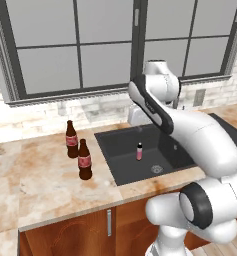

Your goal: Place the large bottle from the dining counter next to the other large bottle outside the sink, and place the small bottle from the dining counter next to the other small bottle inside the sink.

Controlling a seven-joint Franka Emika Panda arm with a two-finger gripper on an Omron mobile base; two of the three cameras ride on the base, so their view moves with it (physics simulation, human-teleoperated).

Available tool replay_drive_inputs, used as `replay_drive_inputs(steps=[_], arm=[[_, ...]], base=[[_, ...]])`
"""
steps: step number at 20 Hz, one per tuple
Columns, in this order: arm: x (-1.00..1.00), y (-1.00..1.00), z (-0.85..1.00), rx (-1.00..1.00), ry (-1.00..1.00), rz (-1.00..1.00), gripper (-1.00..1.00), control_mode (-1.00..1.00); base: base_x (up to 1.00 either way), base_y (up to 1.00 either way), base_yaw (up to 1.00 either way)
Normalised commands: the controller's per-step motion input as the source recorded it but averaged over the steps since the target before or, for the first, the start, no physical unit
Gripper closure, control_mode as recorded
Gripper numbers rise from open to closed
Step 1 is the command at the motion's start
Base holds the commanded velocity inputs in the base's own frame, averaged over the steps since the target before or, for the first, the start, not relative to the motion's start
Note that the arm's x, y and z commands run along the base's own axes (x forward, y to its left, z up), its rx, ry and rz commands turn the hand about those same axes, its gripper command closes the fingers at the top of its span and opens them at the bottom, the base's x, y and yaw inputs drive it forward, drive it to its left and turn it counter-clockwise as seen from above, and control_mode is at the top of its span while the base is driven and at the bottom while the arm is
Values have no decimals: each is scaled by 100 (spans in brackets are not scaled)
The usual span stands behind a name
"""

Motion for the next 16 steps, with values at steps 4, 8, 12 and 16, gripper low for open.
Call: replay_drive_inputs(steps=[4, 8, 12, 16], arm=[[-55, -2, 0, 2, -3, 10, -100, -100], [-72, -4, 0, 2, -14, 7, -100, -100], [-14, -15, 0, 0, -11, 6, -100, -100], [-1, -4, 0, 0, -1, 1, -100, -100]], base=[[0, 0, 0], [0, 0, 0], [0, 0, 0], [0, 0, 0]])
